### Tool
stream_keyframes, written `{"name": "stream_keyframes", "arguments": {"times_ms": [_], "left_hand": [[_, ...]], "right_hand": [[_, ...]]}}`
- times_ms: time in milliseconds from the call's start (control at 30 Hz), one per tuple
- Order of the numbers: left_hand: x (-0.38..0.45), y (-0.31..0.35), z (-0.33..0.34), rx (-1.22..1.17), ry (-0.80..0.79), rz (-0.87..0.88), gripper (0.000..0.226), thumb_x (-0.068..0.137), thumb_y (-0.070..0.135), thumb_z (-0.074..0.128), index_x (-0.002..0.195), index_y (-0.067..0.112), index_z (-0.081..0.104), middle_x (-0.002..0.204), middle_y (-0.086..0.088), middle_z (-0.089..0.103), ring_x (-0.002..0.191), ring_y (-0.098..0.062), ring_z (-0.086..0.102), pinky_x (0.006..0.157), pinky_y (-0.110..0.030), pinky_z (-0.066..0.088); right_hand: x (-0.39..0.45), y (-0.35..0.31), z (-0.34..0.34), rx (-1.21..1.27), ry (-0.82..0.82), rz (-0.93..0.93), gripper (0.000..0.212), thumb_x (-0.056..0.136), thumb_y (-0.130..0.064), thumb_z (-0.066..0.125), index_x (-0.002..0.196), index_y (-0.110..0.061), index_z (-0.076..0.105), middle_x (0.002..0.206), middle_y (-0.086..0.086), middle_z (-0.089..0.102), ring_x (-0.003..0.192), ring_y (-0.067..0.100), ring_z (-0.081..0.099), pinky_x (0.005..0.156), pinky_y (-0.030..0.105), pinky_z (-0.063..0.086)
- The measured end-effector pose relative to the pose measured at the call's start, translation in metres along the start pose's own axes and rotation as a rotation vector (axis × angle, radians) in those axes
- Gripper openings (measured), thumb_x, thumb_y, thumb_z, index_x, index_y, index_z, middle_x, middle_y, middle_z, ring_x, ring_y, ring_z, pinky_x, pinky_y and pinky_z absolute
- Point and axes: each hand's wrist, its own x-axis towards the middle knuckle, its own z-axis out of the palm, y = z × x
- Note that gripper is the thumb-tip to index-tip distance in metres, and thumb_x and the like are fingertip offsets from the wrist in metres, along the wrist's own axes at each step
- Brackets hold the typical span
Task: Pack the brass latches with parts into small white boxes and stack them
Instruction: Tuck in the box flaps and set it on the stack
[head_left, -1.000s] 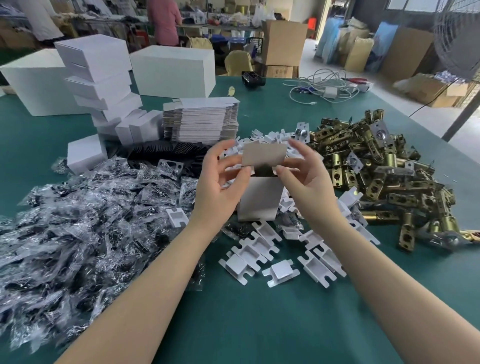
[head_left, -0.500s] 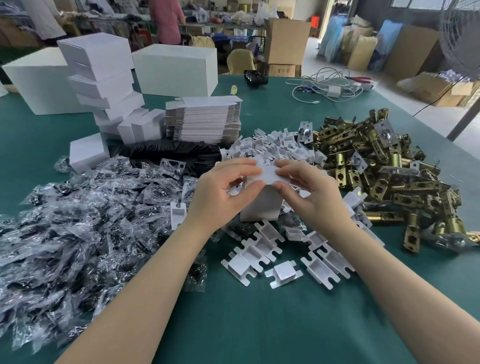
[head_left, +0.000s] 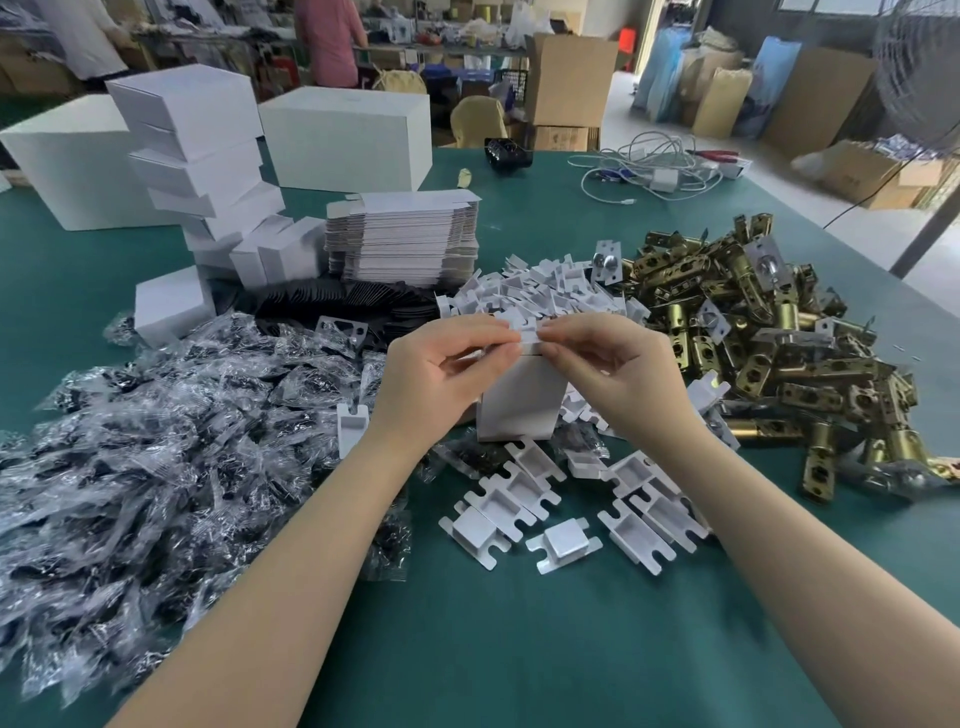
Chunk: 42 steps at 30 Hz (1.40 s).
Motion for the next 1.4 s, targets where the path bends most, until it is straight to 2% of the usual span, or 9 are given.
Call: {"name": "stream_keyframes", "arguments": {"times_ms": [333,500,633,733,800,967,1100,1200,1400], "left_hand": [[-0.002,-0.011,-0.005,0.111,-0.037,0.071,0.022,0.085,0.013,0.078,0.1,0.029,0.075,0.116,0.009,0.068,0.105,-0.008,0.07,0.083,-0.025,0.058],[0.01,0.0,-0.007,0.267,-0.308,-0.195,0.074,0.08,0.017,0.082,0.116,0.067,0.042,0.111,0.027,0.054,0.094,0.007,0.065,0.07,-0.005,0.048],[0.018,0.001,-0.004,0.443,-0.443,-0.443,0.072,0.076,0.025,0.084,0.139,0.028,0.049,0.111,0.011,0.064,0.103,-0.012,0.064,0.079,-0.023,0.047],[0.023,0.006,-0.006,0.334,-0.365,-0.501,0.048,0.077,0.024,0.083,0.118,0.024,0.059,0.11,0.01,0.067,0.101,-0.01,0.064,0.08,-0.026,0.052],[0.033,0.011,-0.017,-0.067,-0.223,-0.659,0.044,0.073,0.018,0.083,0.111,0.023,0.061,0.107,0.004,0.074,0.097,-0.014,0.071,0.074,-0.027,0.059],[0.109,0.007,-0.06,-0.62,0.356,-0.702,0.039,0.093,0.022,0.067,0.128,0.017,0.051,0.114,-0.003,0.073,0.102,-0.024,0.071,0.072,-0.043,0.061],[0.169,-0.007,-0.12,0.399,0.45,-0.491,0.066,0.101,0.03,0.051,0.154,0.009,0.015,0.146,-0.011,0.045,0.125,-0.022,0.048,0.091,-0.034,0.046],[0.186,-0.017,-0.168,1.167,0.22,-0.361,0.056,0.098,0.026,0.054,0.143,0.004,0.029,0.135,-0.026,0.047,0.115,-0.046,0.052,0.086,-0.054,0.045],[0.191,-0.044,-0.19,1.579,0.021,-0.317,0.036,0.097,0.016,0.057,0.126,0.002,0.041,0.117,-0.031,0.055,0.107,-0.051,0.055,0.079,-0.052,0.045]], "right_hand": [[-0.002,0.004,-0.007,-0.208,-0.062,-0.047,0.025,0.085,-0.011,0.075,0.109,-0.017,0.073,0.122,0.002,0.065,0.114,0.013,0.064,0.097,0.03,0.053],[-0.007,0.001,-0.009,0.041,-0.171,0.166,0.041,0.09,-0.008,0.068,0.116,-0.039,0.064,0.13,-0.011,0.06,0.113,0.001,0.062,0.092,0.017,0.052],[-0.019,0.007,-0.004,0.075,-0.135,0.311,0.055,0.094,-0.008,0.063,0.135,-0.042,0.049,0.119,-0.012,0.065,0.107,0.0,0.065,0.08,0.02,0.056],[-0.027,0.008,-0.001,-0.006,-0.059,0.282,0.065,0.094,-0.016,0.064,0.143,-0.048,0.035,0.117,-0.023,0.062,0.109,-0.006,0.06,0.087,0.012,0.05],[-0.038,0.009,-0.001,-0.025,0.029,0.23,0.062,0.094,-0.019,0.063,0.137,-0.055,0.038,0.114,-0.025,0.064,0.11,-0.005,0.06,0.09,0.009,0.047],[-0.06,0.006,-0.006,-0.067,0.115,0.167,0.044,0.085,-0.044,0.057,0.121,-0.066,0.044,0.107,-0.025,0.066,0.103,-0.001,0.064,0.088,0.012,0.049],[-0.059,0.001,-0.016,-0.144,0.185,0.1,0.049,0.087,-0.032,0.058,0.123,-0.062,0.045,0.107,-0.023,0.066,0.103,-0.001,0.064,0.087,0.007,0.045],[-0.059,-0.002,-0.017,-0.166,0.197,0.092,0.047,0.087,-0.031,0.058,0.121,-0.061,0.046,0.106,-0.022,0.065,0.103,0.0,0.064,0.088,0.009,0.046],[-0.056,-0.007,-0.008,-0.287,0.153,0.04,0.043,0.083,-0.021,0.058,0.118,-0.045,0.054,0.1,-0.022,0.067,0.1,-0.002,0.064,0.09,0.012,0.046]]}}
